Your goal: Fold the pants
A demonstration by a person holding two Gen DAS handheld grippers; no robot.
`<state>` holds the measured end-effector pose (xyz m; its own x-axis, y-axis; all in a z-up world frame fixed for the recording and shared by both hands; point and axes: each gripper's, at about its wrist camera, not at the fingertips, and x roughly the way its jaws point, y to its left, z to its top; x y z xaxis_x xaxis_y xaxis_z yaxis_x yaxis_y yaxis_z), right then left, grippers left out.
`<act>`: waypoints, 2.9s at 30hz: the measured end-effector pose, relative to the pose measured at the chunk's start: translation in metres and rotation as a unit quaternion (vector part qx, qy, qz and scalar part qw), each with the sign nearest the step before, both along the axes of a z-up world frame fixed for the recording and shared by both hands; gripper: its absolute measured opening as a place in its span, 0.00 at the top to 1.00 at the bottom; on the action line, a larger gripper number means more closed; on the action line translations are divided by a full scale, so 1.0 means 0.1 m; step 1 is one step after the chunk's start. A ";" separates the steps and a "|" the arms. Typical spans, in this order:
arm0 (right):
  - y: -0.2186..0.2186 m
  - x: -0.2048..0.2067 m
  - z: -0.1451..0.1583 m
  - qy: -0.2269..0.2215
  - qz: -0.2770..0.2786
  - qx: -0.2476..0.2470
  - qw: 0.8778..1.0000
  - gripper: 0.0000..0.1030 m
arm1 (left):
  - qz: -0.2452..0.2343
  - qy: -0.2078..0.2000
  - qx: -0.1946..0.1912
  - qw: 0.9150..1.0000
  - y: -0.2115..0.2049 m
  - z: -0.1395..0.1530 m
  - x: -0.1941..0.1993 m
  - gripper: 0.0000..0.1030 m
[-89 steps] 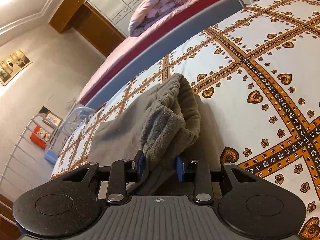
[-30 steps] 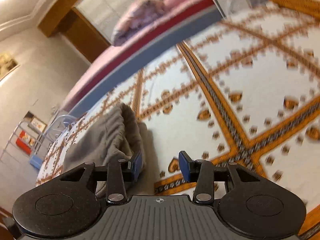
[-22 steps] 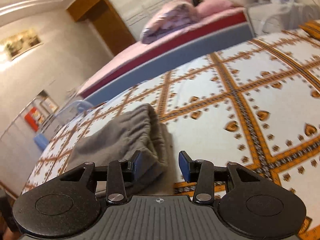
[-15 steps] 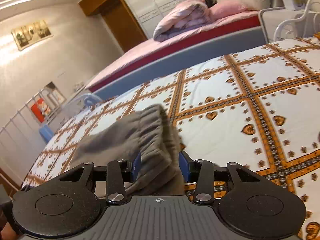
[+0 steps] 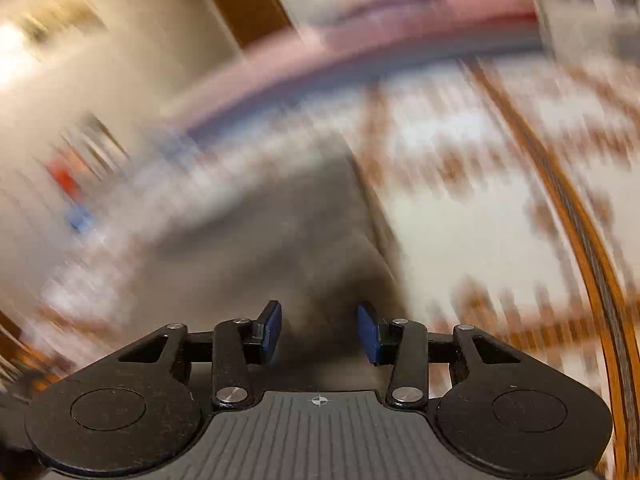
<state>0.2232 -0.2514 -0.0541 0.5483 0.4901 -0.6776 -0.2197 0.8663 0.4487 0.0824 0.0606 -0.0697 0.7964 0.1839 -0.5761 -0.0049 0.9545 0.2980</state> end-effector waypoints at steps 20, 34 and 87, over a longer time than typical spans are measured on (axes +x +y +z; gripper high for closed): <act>-0.28 -0.11 0.29 -0.079 -0.043 0.071 0.993 0.59 | 0.066 0.002 -0.236 0.969 0.90 0.41 0.16 0.12; -0.73 0.31 -0.41 0.068 -0.112 0.253 0.959 0.16 | -0.021 0.106 -0.403 0.909 0.99 -0.15 1.34 0.16; 0.08 -0.95 0.81 -0.160 -0.036 -0.100 0.981 0.00 | -0.011 -0.070 -0.137 0.988 -0.21 0.77 -0.05 0.06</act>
<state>0.1283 -0.2432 0.0271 0.7774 0.3173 -0.5431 -0.2568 0.9483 0.1866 0.0775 0.0395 0.0072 0.8740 0.0175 -0.4855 -0.0057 0.9997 0.0257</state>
